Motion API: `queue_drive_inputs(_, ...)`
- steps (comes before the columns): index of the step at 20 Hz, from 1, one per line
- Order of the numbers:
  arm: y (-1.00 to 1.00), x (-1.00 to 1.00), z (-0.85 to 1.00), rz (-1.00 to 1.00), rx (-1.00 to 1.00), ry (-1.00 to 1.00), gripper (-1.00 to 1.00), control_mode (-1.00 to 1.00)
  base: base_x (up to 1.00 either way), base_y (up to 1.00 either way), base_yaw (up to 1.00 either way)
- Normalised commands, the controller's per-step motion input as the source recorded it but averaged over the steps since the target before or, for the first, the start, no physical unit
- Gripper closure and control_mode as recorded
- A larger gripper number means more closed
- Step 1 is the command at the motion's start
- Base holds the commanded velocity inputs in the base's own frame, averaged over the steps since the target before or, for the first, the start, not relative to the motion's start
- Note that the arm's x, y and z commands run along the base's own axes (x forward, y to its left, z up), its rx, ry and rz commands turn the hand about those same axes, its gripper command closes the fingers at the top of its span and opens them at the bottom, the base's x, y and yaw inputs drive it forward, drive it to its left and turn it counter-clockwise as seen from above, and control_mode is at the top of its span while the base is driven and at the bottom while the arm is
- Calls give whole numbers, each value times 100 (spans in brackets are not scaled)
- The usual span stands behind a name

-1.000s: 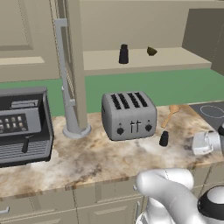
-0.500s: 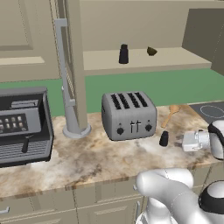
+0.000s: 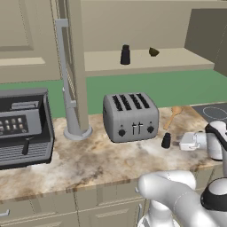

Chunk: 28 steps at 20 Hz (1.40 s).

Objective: Pick the shaker and shaker from the counter and place them in the cabinet.

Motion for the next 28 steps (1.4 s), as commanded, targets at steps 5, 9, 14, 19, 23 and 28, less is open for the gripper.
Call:
queue_drive_inputs(5,1,15,-14,-7,0,0,-100,-100,0,0,0)
queue_drive_inputs(9,0,13,-18,-6,0,1,-100,-100,0,0,0)
queue_drive_inputs(14,0,10,-10,-2,0,1,-100,-100,0,0,0)
queue_drive_inputs(19,-7,2,0,-1,0,0,-100,-100,0,0,0)
queue_drive_inputs(23,-28,12,0,-6,0,0,-100,-100,0,0,0)
queue_drive_inputs(28,-6,4,-1,-1,0,0,-100,-100,0,0,0)
